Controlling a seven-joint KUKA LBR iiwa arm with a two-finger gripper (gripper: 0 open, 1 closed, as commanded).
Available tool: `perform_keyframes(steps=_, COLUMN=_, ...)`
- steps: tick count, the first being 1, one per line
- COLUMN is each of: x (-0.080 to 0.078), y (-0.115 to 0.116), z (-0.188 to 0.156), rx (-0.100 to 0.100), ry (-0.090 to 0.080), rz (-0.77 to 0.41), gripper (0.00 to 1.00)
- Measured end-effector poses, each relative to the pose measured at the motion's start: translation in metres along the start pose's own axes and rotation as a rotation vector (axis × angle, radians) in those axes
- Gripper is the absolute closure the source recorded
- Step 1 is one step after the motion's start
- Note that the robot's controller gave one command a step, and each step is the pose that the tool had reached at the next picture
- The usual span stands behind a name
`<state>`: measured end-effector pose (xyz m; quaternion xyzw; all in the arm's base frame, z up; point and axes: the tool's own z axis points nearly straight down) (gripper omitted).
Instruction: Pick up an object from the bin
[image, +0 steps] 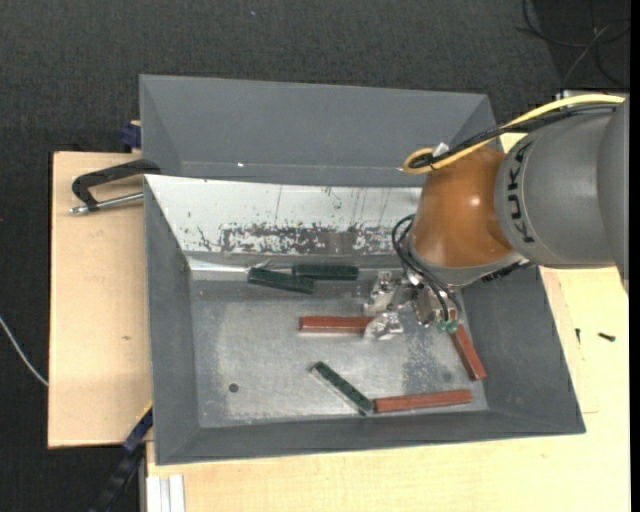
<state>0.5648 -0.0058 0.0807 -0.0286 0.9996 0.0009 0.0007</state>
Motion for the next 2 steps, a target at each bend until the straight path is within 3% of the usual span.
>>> perform_keyframes(steps=1, x=0.0, y=0.0, z=0.0, rx=0.0, ry=0.0, rz=0.0, gripper=1.0)
perform_keyframes(steps=2, x=0.017, y=0.014, z=-0.174, rx=0.001, ry=-0.012, rz=0.032, gripper=1.0)
